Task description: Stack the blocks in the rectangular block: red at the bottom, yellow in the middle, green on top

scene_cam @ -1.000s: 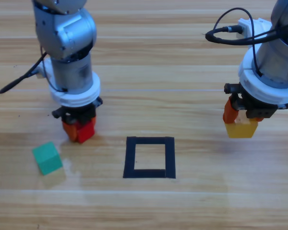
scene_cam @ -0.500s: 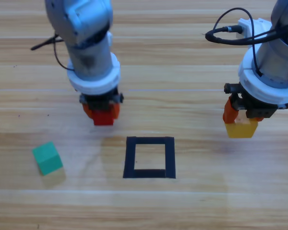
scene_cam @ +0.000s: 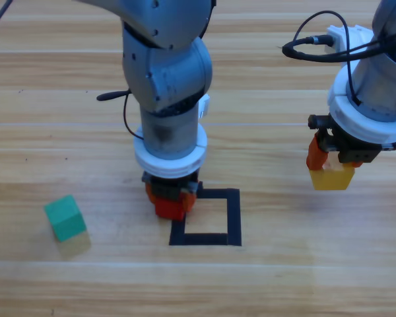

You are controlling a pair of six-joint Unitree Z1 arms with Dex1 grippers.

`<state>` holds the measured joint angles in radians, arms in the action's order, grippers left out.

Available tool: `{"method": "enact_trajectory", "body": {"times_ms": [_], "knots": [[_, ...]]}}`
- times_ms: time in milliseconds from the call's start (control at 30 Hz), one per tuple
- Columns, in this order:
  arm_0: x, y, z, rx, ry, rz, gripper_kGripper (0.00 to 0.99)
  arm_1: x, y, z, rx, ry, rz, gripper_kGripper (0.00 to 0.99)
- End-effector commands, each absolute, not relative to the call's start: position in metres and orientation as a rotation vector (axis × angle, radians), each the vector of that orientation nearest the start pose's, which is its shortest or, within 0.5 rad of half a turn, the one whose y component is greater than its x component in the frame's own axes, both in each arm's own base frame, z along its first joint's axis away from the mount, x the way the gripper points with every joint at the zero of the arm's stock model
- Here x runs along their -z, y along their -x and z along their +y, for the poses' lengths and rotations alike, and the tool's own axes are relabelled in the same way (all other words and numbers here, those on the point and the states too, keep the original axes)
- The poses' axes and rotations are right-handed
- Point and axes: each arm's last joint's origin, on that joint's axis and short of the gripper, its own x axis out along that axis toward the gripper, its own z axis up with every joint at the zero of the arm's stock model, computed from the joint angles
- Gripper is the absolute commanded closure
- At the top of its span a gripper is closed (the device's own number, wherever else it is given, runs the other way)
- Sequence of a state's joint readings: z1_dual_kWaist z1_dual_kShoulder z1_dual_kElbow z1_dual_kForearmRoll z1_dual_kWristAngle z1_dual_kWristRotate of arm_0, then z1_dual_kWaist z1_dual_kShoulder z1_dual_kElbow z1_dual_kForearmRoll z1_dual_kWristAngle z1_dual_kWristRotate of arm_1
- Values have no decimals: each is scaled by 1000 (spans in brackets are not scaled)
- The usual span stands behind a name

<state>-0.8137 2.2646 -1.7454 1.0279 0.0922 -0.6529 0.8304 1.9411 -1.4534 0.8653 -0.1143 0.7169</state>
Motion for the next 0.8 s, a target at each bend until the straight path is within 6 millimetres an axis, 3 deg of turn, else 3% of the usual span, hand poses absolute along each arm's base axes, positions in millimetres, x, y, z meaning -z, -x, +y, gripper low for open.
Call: {"method": "enact_trajectory", "body": {"times_ms": [33, 433, 800], "knots": [[-209, -298, -326, 41, -60, 1469, 952, -259, -244, 274, -146, 67, 1344, 990], [-229, -278, -345, -39, 110, 1434, 949, -259, -244, 273, -145, 68, 1343, 990], [-208, -273, -362, -20, 58, 1459, 947, -261, -242, 271, -143, 66, 1341, 990]]}}
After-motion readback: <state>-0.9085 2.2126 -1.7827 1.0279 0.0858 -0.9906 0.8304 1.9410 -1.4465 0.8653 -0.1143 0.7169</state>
